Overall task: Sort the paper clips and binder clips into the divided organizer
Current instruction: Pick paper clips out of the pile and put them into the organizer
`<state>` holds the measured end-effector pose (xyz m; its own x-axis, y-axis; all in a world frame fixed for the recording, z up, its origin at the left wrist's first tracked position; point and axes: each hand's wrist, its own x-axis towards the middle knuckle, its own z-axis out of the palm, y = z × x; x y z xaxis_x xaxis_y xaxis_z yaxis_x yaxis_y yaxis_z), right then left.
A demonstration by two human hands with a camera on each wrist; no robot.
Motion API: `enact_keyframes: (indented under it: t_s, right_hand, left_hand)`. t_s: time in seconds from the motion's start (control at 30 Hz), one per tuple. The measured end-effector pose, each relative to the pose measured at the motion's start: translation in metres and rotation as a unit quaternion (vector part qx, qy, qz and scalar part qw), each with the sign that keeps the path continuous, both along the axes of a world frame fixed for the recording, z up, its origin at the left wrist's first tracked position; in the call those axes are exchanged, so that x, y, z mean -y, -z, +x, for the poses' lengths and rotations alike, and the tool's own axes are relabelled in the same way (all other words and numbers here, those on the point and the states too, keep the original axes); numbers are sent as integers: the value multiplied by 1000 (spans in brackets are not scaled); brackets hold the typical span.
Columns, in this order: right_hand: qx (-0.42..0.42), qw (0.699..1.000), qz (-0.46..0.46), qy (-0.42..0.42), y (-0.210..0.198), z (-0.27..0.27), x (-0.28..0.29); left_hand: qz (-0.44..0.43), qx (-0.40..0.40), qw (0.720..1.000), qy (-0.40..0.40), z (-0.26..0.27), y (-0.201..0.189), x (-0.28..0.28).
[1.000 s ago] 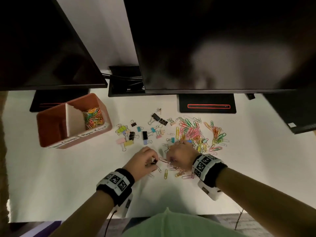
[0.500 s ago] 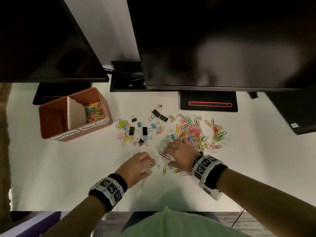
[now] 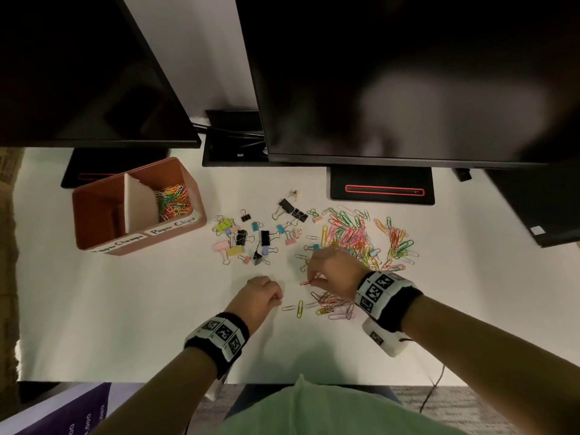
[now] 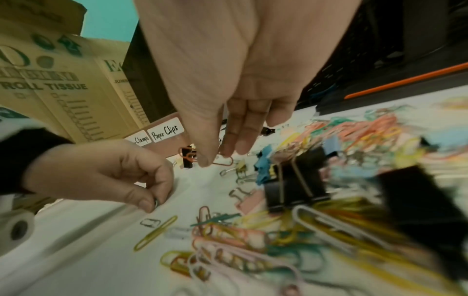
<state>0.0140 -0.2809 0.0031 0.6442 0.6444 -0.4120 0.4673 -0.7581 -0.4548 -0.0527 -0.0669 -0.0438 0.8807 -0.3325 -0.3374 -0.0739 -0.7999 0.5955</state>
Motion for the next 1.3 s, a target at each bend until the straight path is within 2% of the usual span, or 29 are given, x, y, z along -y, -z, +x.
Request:
enact_keyframes:
  t_s: [0.07,0.17,0.23,0.33,0.43,0.57,0.7,0.83,0.97,1.13,1.3]
  right_hand:
    - [-17,999,26,12,-4,-6,16]
    - [-9,999,25,-21,-4,-21,32]
    - [6,998,-12,-62,-2,-34,37]
    - [32,992,-80,-96,10,-50,38]
    - [61,991,-99,-71,21,-53,35]
    - [102,993,-66,-10,28,-41,26]
    - [144,987,-70,13,30,-33,20]
    - [185,980,-67,26,30,-32,18]
    - [189,980,-55,24,30,-32,17]
    - [179,981,-74,7,29,-29,15]
    - [170,981,-95,-10,29,-27,13]
  left_hand:
    - [8,22,1000,7,-1,0,0]
    - [23,43,998,34,-2,-1,-1]
    - [27,55,997,48,-2,1,-2]
    - [7,27,999,35,0,-3,2]
    - [-16,-18,999,46,-2,-6,14]
    - [-12,-37,997,64,-9,-4,29]
    - [-11,-34,999,-5,-7,-2,32]
    - [-11,-21,999,-23,2,-2,31]
    - [-27,0,999,-35,4,-2,25]
    - [17,25,999,-37,0,-2,14]
    - [-10,-5,1000,-24,-2,-2,1]
